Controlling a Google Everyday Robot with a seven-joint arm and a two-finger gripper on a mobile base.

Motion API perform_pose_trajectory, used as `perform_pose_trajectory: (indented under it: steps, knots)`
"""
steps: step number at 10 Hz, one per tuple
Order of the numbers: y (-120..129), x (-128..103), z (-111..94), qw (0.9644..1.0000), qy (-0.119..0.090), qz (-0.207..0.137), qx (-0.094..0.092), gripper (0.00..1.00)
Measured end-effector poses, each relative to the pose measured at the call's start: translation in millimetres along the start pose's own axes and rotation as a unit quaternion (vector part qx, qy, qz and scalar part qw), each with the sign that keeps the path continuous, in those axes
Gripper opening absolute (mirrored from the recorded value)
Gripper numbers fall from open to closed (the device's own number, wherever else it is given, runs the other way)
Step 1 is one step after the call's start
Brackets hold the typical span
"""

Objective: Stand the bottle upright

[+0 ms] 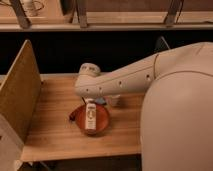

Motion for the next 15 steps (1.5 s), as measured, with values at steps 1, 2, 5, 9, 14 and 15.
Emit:
perform_pose_trajectory:
  steps: [1, 2, 5, 9, 14, 15]
  knots:
    - [-0.8, -0.2, -0.3, 1.0000, 0.000, 0.000, 0.000, 0.80]
    - [-0.9, -0.5, 0.1, 1.0000, 0.000, 0.000, -0.004, 0.80]
    - [12.4, -9.4, 5.6, 0.9964, -0.010, 0.013, -0.083, 0.80]
    - [26.6, -28.9, 25.5, 0.9705, -0.031, 0.062, -0.231, 0.80]
    - [36.2, -17.2, 36.5, 0.9664, -0.016, 0.062, -0.249, 0.80]
    - [42.5, -8.8, 40.2, 0.9693, -0.002, 0.054, -0.240, 0.80]
